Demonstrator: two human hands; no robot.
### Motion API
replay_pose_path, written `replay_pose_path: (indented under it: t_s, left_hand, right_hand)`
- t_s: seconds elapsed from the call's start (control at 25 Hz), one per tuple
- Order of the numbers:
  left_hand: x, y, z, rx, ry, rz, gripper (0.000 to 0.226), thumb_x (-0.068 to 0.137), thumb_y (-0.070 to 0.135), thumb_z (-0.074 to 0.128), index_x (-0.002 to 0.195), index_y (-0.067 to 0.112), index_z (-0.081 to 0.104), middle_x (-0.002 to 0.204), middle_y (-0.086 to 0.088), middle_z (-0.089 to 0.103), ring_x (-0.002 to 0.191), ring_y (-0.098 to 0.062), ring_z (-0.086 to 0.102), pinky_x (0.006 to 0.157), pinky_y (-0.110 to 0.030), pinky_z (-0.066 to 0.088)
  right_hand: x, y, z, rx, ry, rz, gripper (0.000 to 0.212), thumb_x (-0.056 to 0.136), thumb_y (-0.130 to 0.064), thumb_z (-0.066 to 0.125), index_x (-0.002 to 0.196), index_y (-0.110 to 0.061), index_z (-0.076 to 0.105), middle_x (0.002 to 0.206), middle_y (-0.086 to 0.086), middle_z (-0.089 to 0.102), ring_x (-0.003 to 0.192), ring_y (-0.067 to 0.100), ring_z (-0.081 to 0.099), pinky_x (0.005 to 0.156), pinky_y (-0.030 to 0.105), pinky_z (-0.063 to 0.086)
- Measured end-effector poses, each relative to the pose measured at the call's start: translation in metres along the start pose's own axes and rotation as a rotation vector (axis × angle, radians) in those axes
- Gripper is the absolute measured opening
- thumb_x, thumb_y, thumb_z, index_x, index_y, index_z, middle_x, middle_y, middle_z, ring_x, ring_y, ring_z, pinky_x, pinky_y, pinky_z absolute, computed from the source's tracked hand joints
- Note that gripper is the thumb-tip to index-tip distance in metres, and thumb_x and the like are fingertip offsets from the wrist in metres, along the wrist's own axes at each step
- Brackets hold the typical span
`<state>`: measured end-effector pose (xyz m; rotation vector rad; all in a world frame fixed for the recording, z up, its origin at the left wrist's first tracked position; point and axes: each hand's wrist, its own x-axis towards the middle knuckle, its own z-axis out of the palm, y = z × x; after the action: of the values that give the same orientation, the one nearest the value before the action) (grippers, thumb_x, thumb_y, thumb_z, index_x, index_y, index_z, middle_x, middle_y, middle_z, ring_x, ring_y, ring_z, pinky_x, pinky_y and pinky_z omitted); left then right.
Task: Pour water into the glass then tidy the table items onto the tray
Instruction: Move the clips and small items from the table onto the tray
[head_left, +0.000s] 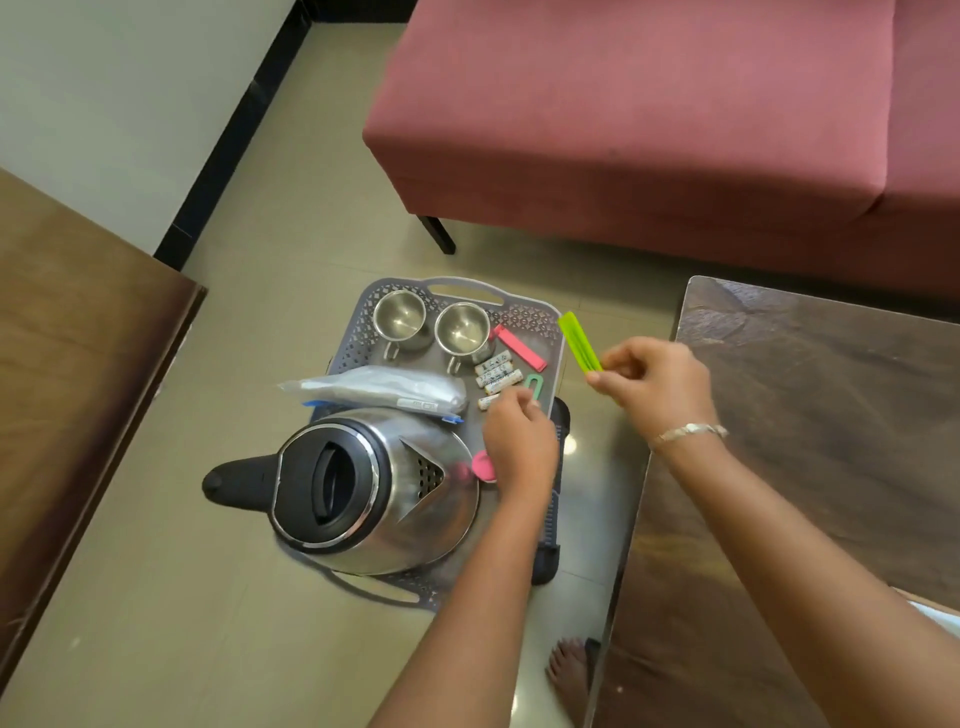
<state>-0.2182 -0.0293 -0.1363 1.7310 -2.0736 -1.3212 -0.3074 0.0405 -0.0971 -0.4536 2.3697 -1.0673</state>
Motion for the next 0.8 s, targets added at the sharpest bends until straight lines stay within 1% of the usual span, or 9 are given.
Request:
replay_pose_path:
  t_s: [0.04,0.12,0.2,0.24,0.36,0.44,0.56,0.68,0.8]
  left_hand:
    - [-0.009,-0.003,-0.002,0.03,-0.019,0.037,0.028,0.091,0.005,0.046,0.115,0.004,0.058,0.12,-0.014,0.06,0.113,-0.029,0.053,0.093,-0.03,0.037]
    - [-0.017,-0.01,-0.008,0.091,-0.044,0.094,0.036,0.091,0.005,0.045,0.127,0.005,0.049,0.129,-0.012,0.053,0.121,-0.027,0.048,0.095,-0.026,0.031]
    - [-0.015,-0.014,-0.014,0.119,-0.043,0.123,0.04,0.091,0.005,0.044,0.132,0.006,0.044,0.133,-0.011,0.05,0.125,-0.025,0.044,0.096,-0.023,0.029]
    - [-0.013,-0.015,-0.017,0.119,-0.041,0.128,0.041,0.091,0.004,0.044,0.132,0.006,0.043,0.135,-0.011,0.049,0.126,-0.025,0.043,0.096,-0.022,0.028]
    - [-0.009,-0.015,-0.023,0.115,-0.06,0.134,0.041,0.091,0.004,0.044,0.133,0.004,0.042,0.137,-0.012,0.046,0.127,-0.025,0.041,0.096,-0.02,0.024]
    - [-0.009,-0.018,-0.025,0.122,-0.075,0.153,0.042,0.092,0.005,0.044,0.134,0.004,0.041,0.139,-0.012,0.044,0.129,-0.023,0.039,0.098,-0.019,0.023]
    - [-0.007,-0.022,-0.023,0.134,-0.078,0.171,0.043,0.091,0.004,0.045,0.134,0.003,0.04,0.14,-0.011,0.043,0.129,-0.024,0.039,0.099,-0.019,0.023]
    - [-0.007,-0.023,-0.02,0.17,-0.093,0.185,0.042,0.092,0.005,0.044,0.133,0.003,0.04,0.138,-0.011,0.044,0.127,-0.026,0.042,0.097,-0.023,0.027]
    - [-0.001,-0.022,-0.018,0.21,-0.115,0.199,0.04,0.091,0.005,0.044,0.131,0.002,0.041,0.134,-0.013,0.045,0.123,-0.028,0.044,0.095,-0.028,0.031]
  right_hand:
    - [0.012,-0.011,0.012,-0.091,-0.007,-0.047,0.007,0.075,-0.013,0.072,0.08,-0.01,0.069,0.07,0.003,0.062,0.069,0.021,0.057,0.061,0.025,0.038]
    - [0.034,-0.028,0.037,-0.305,-0.034,-0.129,0.008,0.078,-0.01,0.064,0.084,-0.008,0.069,0.083,0.01,0.068,0.084,0.03,0.06,0.066,0.027,0.038]
    - [0.048,-0.036,0.058,-0.518,-0.061,-0.181,0.014,0.079,-0.004,0.057,0.088,-0.006,0.067,0.091,0.017,0.069,0.09,0.035,0.06,0.069,0.028,0.042]
    - [0.052,-0.037,0.065,-0.609,-0.073,-0.202,0.014,0.079,-0.002,0.056,0.089,-0.004,0.065,0.094,0.019,0.068,0.092,0.036,0.06,0.068,0.029,0.041]
    - [0.056,-0.036,0.078,-0.802,-0.099,-0.287,0.016,0.081,0.006,0.049,0.09,0.001,0.062,0.097,0.022,0.065,0.096,0.036,0.058,0.07,0.033,0.042]
    - [0.06,-0.034,0.085,-0.865,-0.111,-0.351,0.018,0.084,0.006,0.046,0.091,0.001,0.062,0.096,0.021,0.066,0.096,0.036,0.058,0.071,0.033,0.042]
    - [0.068,-0.033,0.093,-0.926,-0.111,-0.424,0.018,0.087,0.003,0.045,0.092,0.001,0.062,0.094,0.019,0.066,0.095,0.034,0.058,0.067,0.032,0.04]
    - [0.074,-0.027,0.097,-0.993,-0.136,-0.464,0.02,0.088,0.003,0.044,0.093,0.0,0.063,0.095,0.018,0.067,0.095,0.034,0.058,0.066,0.032,0.04]
    - [0.078,-0.02,0.101,-1.005,-0.152,-0.48,0.023,0.093,-0.004,0.042,0.095,-0.002,0.064,0.095,0.015,0.068,0.096,0.032,0.058,0.065,0.029,0.039]
